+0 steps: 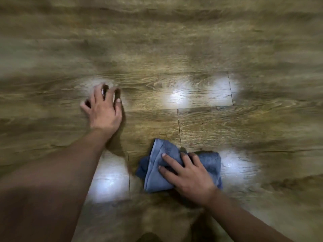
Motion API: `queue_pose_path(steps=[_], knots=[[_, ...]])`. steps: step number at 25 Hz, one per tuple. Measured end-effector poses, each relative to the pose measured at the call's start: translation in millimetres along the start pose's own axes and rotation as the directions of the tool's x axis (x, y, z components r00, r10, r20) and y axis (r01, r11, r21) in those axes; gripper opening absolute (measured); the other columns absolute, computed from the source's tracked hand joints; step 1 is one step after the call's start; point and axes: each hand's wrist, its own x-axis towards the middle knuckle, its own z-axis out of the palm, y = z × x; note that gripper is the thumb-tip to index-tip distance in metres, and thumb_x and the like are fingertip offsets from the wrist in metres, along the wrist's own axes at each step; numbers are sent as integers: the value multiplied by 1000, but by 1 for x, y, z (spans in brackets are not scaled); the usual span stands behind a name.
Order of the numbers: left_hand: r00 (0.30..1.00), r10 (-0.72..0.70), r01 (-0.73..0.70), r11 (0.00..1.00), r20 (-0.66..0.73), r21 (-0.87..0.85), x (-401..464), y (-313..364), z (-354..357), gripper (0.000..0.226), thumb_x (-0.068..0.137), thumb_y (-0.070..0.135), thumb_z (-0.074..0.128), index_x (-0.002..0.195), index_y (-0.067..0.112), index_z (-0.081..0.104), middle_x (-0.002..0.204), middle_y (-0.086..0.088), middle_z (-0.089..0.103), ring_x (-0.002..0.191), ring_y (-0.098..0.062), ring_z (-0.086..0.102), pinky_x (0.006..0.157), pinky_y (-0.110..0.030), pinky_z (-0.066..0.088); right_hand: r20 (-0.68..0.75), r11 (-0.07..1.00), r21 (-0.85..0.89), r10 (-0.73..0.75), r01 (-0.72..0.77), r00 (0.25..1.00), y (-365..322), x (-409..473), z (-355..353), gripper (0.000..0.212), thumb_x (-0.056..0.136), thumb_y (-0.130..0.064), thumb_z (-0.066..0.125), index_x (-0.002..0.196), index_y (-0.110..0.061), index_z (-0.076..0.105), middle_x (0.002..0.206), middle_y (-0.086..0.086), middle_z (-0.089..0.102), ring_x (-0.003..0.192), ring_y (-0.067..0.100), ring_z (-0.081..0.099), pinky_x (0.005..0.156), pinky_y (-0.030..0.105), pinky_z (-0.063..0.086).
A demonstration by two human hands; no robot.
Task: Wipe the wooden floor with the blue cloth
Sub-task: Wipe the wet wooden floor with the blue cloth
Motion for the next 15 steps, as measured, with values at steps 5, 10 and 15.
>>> queue_pose_path(steps=[5,10,15], knots=[[1000,-12,12,1000,-14,-12,5,-2,4,44,93,44,44,135,30,52,152,-5,41,144,-25,30,105,-58,24,-94,998,-8,56,-57,994,67,97,-14,57,81,-40,50,135,-28,58,150,11,47,97,39,53,81,49,42],[1000,-15,14,1000,-27,-24,3,-3,5,45,93,44,46,135,30,55,153,-5,43,143,-26,33,106,-56,23,-109,932,0,361,-363,926,144,205,-33,59,76,-41,69,132,-26,59,144,11,50,103,42,53,83,52,38],[998,24,-23,999,-52,27,5,-4,9,44,93,43,46,135,31,55,153,-5,42,143,-26,35,105,-56,24,-158,840,4,536,-542,829,179,247,-29,57,78,-48,62,131,-29,52,145,7,45,110,41,49,87,53,36]])
